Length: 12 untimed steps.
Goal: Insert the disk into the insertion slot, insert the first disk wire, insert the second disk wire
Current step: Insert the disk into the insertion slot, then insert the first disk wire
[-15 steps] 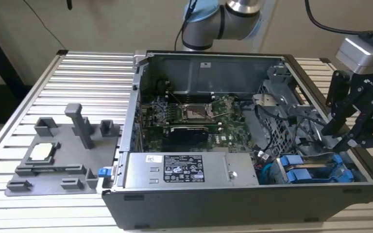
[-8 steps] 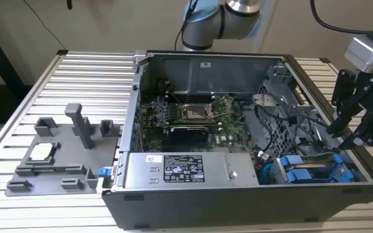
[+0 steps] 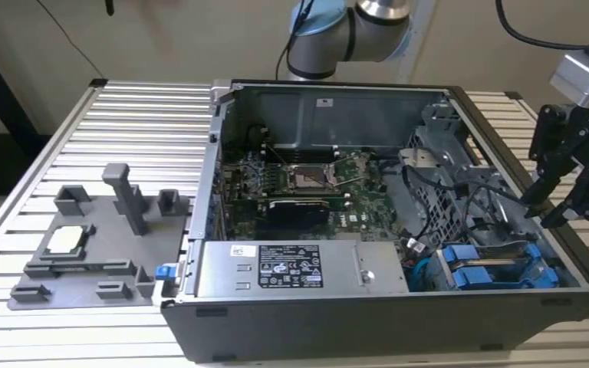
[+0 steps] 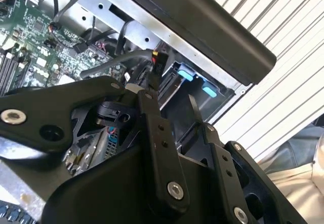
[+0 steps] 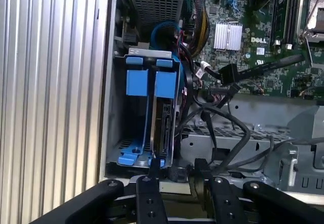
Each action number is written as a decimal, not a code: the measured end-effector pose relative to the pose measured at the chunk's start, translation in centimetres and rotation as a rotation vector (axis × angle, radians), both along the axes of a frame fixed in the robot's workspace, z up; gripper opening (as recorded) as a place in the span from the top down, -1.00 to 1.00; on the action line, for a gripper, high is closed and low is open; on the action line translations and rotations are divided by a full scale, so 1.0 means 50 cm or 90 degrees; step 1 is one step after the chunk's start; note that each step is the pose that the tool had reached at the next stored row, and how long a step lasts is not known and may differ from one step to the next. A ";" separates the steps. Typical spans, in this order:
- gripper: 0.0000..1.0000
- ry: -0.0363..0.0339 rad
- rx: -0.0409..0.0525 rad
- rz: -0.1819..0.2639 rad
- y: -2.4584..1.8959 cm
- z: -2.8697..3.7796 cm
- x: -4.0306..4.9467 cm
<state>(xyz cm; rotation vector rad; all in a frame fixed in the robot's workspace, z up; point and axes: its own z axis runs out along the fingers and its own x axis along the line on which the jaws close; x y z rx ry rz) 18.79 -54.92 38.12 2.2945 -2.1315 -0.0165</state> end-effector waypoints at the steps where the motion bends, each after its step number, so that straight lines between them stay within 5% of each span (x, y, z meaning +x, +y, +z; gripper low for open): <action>1: 0.19 -0.0002 0.0000 0.000 0.0025 -0.001 0.002; 12: 0.19 -0.0047 0.0001 0.007 0.0115 -0.011 0.016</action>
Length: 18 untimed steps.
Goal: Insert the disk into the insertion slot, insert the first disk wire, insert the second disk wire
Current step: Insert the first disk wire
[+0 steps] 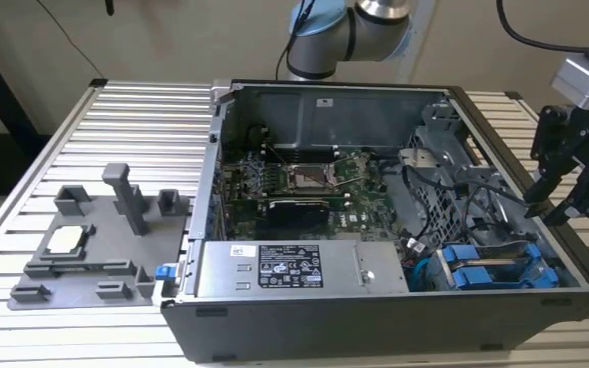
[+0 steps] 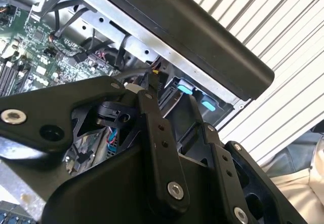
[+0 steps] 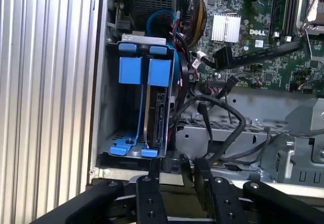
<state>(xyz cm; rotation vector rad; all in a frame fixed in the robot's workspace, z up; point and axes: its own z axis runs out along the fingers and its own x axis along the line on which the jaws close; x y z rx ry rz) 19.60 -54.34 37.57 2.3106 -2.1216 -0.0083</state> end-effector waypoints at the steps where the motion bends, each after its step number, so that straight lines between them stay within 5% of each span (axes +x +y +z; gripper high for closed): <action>1: 0.19 -0.0005 -0.0001 0.001 0.0007 -0.001 0.001; 12: 0.19 -0.0017 -0.0006 0.015 0.0111 -0.008 0.007; 18: 0.19 0.0033 -0.0005 0.043 0.0119 -0.009 0.007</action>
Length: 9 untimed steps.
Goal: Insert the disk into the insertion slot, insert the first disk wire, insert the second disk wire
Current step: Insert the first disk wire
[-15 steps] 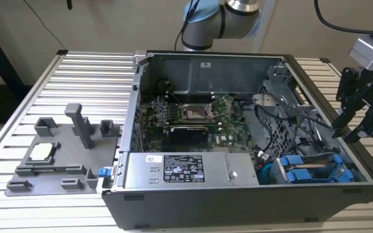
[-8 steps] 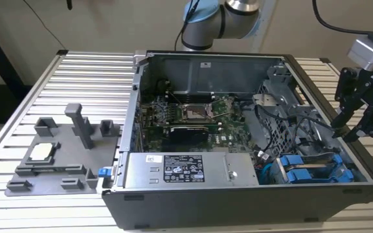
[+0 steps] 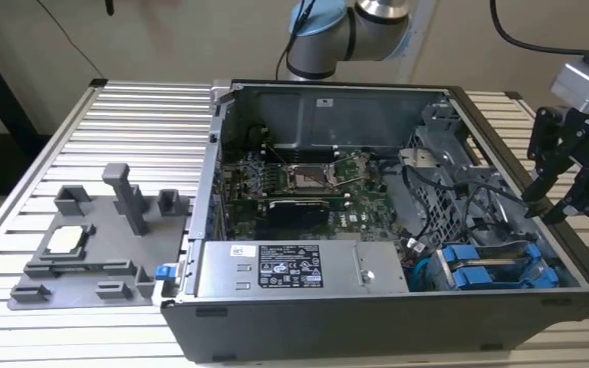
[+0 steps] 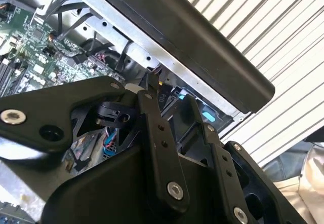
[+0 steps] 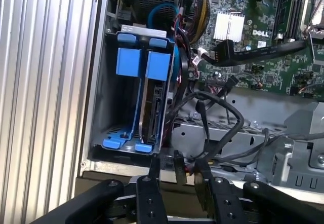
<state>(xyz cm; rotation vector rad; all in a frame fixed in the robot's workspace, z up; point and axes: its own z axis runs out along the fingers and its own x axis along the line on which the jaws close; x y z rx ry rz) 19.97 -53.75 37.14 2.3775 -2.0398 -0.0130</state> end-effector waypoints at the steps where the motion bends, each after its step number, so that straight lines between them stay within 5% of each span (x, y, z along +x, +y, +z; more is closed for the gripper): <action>1: 0.19 0.0004 0.0001 0.005 -0.0001 0.000 0.000; 9: 0.19 0.0013 -0.0001 0.021 0.0002 -0.001 0.000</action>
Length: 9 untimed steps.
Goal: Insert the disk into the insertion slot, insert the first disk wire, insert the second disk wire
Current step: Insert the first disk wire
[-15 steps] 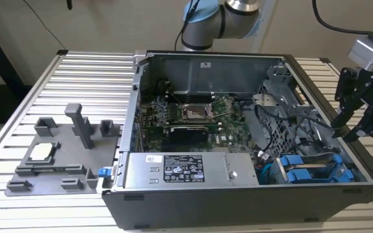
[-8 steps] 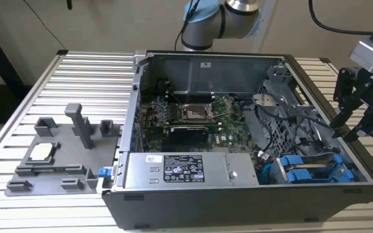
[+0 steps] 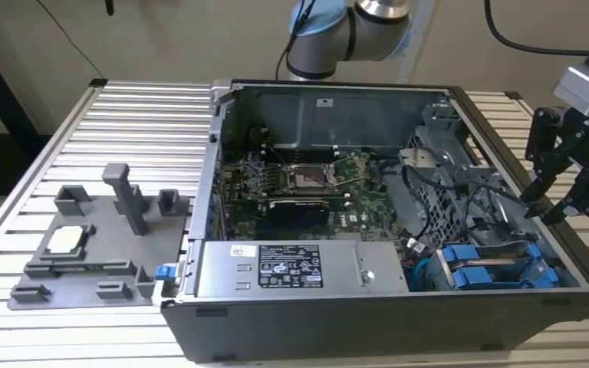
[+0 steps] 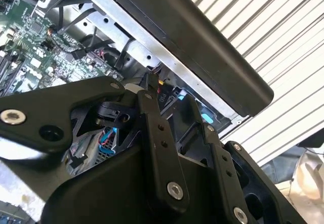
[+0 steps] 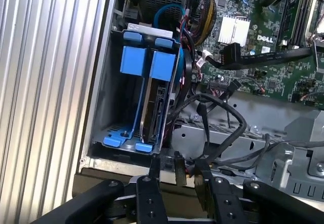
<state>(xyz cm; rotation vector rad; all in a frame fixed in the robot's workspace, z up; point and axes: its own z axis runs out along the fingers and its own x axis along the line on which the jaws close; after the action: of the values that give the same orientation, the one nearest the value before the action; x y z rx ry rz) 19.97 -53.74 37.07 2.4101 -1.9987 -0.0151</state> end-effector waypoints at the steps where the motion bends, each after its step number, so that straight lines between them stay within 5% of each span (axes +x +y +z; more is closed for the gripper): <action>1: 0.19 0.0000 0.0000 0.000 0.0000 0.000 0.000; 5: 0.19 0.0000 -0.0002 0.000 0.0001 0.000 0.000; 9: 0.49 0.0000 -0.0002 0.000 0.0001 0.000 0.000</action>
<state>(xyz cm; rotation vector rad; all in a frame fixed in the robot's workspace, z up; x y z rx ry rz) 19.97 -53.74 37.08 2.4105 -1.9979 -0.0148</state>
